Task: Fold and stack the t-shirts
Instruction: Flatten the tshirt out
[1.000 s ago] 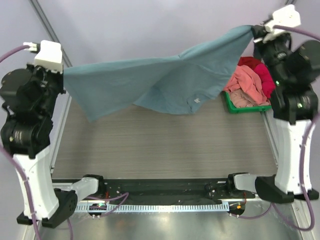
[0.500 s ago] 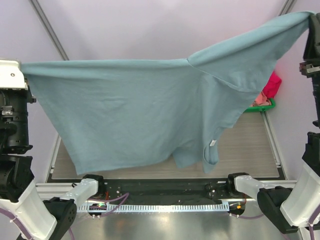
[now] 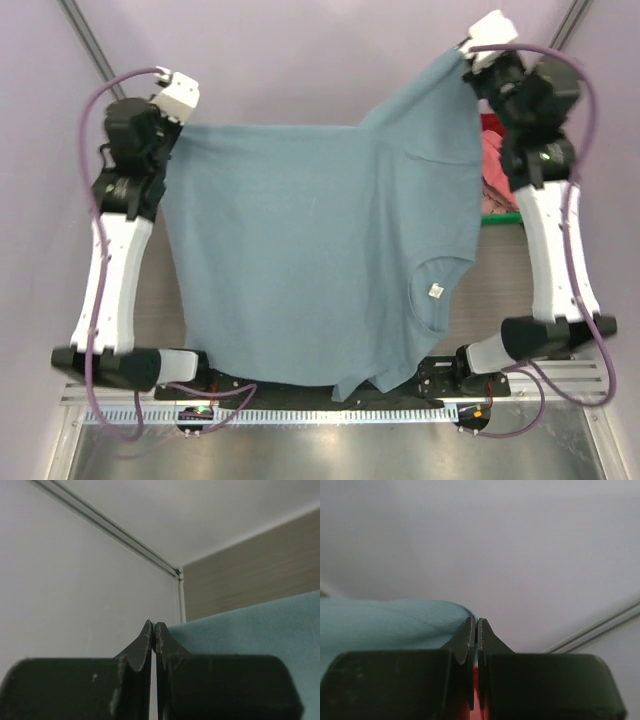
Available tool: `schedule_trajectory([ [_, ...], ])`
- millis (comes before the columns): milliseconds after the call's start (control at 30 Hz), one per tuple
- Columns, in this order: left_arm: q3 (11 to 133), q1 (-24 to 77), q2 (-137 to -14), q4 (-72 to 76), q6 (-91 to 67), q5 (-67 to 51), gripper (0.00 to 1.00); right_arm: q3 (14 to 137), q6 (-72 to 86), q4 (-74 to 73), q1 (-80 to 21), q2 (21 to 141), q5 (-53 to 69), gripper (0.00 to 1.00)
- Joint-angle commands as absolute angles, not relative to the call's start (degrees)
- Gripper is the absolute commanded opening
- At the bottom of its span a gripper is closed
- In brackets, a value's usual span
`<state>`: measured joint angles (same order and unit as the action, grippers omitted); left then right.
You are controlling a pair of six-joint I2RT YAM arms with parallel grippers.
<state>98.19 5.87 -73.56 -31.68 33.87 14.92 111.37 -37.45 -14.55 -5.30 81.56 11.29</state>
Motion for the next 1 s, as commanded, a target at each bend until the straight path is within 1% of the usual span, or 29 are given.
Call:
schedule_trajectory([
  [0, 96.2, 4.0, -79.1, -24.1, 36.4, 14.6, 0.00, 106.9, -41.2, -11.0, -5.3, 85.9, 11.2, 0.01],
  [133, 98.3, 3.6, -92.8, -23.5, 35.7, 14.1, 0.00, 100.2, -43.7, -9.1, -6.3, 92.5, 10.9, 0.01],
  [233, 100.5, 3.6, -99.3, -22.3, 35.0, 14.2, 0.00, 99.4, -44.1, -8.1, -6.9, 99.1, 9.9, 0.01],
  [300, 101.9, 3.7, -106.1, -21.4, 34.2, 14.9, 0.00, 100.5, -44.5, -6.9, -7.6, 105.6, 7.4, 0.01],
  [367, 105.7, 3.6, -113.2, -21.2, 34.1, 17.0, 0.00, 104.7, -44.3, -6.1, -7.7, 110.9, 4.9, 0.01],
  [400, 107.4, 3.6, -115.5, -20.9, 34.1, 17.9, 0.00, 106.8, -44.3, -5.0, -7.9, 116.6, 1.7, 0.01],
  [467, 112.9, 3.1, -122.1, -21.1, 33.9, 20.3, 0.00, 114.4, -44.1, -3.9, -8.0, 121.9, -2.5, 0.01],
  [500, 114.8, 2.9, -123.9, -21.1, 33.1, 20.8, 0.00, 117.5, -43.6, -3.5, -8.1, 127.8, -4.2, 0.01],
  [533, 116.9, 2.6, -126.0, -21.4, 32.6, 21.0, 0.00, 123.6, -43.6, -3.5, -8.0, 130.4, -6.2, 0.01],
  [567, 121.6, 2.4, -127.8, -22.6, 32.2, 21.3, 0.00, 126.4, -43.6, -3.5, -8.1, 133.1, -7.0, 0.01],
  [600, 123.7, 2.0, -131.3, -22.9, 31.6, 21.5, 0.00, 131.5, -43.5, -3.5, -8.1, 137.2, -7.5, 0.01],
  [667, 129.7, 1.8, -134.3, -23.9, 31.6, 22.1, 0.00, 135.8, -43.5, -3.4, -8.3, 141.0, -8.1, 0.01],
  [767, 133.5, 1.6, -139.2, -23.5, 32.0, 22.5, 0.00, 139.8, -44.0, -0.3, -8.7, 145.9, -9.2, 0.01],
  [800, 135.3, 1.5, -140.9, -23.2, 32.0, 22.8, 0.00, 140.2, -44.2, 3.7, -8.7, 146.9, -9.7, 0.01],
  [967, 136.8, 1.2, -143.2, -19.7, 31.8, 23.6, 0.00, 146.1, -43.2, 8.7, -9.5, 152.2, -10.5, 0.01],
])
